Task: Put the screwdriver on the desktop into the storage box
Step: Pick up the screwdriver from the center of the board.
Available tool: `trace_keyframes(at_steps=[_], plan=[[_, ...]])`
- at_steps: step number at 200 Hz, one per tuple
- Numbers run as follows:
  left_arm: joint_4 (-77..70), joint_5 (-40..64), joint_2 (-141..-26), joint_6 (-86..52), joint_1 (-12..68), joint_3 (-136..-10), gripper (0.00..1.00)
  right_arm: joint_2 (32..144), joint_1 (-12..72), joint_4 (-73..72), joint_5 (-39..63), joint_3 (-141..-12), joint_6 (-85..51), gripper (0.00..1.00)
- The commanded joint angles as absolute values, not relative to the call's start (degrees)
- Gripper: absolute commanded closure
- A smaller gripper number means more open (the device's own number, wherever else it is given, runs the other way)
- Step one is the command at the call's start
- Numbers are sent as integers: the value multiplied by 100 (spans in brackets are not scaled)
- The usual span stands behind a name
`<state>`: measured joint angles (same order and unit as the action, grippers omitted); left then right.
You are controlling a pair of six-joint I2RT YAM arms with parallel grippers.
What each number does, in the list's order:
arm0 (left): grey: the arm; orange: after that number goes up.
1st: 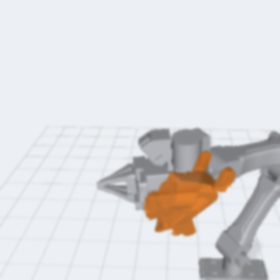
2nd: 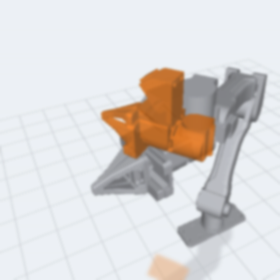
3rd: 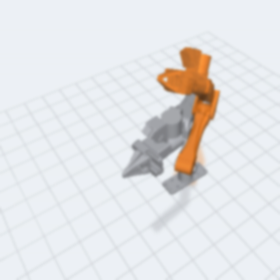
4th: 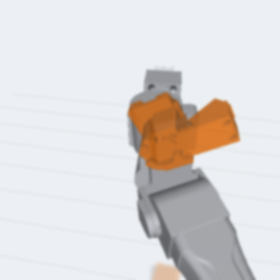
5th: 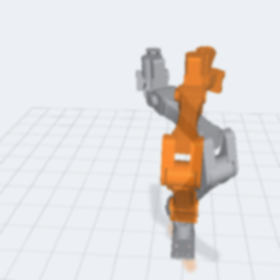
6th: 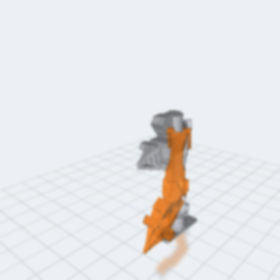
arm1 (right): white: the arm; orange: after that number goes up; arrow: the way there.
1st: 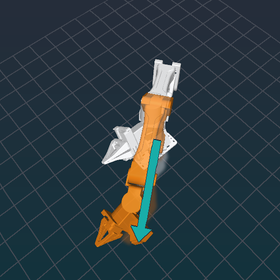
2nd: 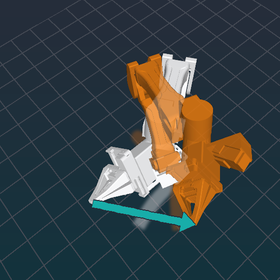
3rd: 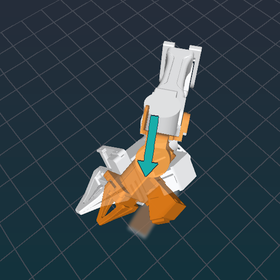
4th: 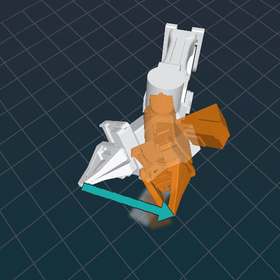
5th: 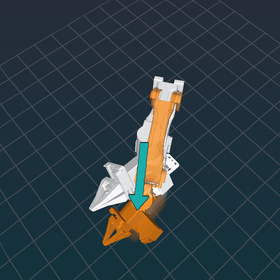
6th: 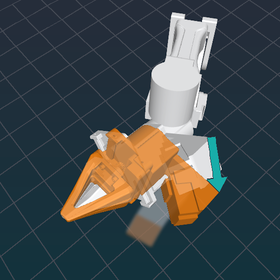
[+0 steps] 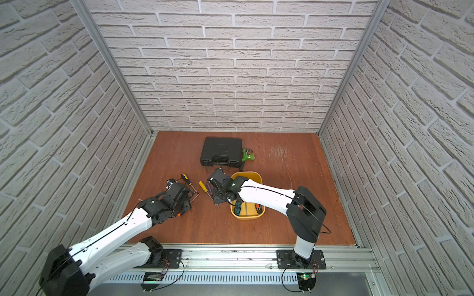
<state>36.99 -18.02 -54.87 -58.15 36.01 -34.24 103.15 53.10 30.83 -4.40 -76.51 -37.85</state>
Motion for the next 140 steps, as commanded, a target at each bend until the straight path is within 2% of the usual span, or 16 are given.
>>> trace_keyframes(at_steps=[1,75,140], plan=[[3866,-1854,-5264,-5841,3527,-3349,47,10742,5342,3258,-426,-8180,-3524,68],[3735,-1737,-5090,-5862,3451,-3199,46,11971,5339,3687,-817,-9157,-3244,69],[3596,-1626,-5150,-5862,3437,-3138,47,12176,5328,3755,-851,-9261,-3217,70]])
